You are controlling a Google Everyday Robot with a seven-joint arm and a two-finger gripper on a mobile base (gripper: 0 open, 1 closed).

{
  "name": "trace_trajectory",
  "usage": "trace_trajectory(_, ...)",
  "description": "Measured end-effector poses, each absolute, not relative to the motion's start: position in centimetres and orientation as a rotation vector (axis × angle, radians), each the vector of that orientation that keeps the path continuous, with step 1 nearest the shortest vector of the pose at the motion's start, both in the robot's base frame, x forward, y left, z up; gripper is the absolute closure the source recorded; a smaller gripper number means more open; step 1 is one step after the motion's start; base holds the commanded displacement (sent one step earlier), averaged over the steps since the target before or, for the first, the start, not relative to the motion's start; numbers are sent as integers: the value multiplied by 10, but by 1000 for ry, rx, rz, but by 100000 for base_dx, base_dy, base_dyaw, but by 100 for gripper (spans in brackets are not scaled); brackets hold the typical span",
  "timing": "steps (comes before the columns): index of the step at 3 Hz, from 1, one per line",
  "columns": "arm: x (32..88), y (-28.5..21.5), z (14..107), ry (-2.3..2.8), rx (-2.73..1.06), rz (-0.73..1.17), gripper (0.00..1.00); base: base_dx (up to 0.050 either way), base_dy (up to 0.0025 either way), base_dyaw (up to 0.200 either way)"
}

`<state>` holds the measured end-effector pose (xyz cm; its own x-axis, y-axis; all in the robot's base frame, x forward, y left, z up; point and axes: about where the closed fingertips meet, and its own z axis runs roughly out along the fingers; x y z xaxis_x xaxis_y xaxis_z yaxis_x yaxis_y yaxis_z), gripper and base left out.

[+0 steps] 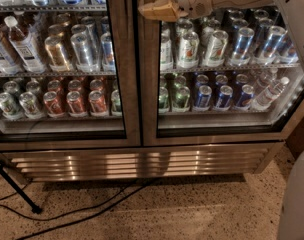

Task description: Open right fridge door

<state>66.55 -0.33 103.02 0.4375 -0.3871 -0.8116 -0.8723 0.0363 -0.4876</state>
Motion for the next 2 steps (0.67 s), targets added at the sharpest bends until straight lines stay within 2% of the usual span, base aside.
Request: trace_trajectory(2,669,-4,1031,1141,-1556,541,100,0,0,0)
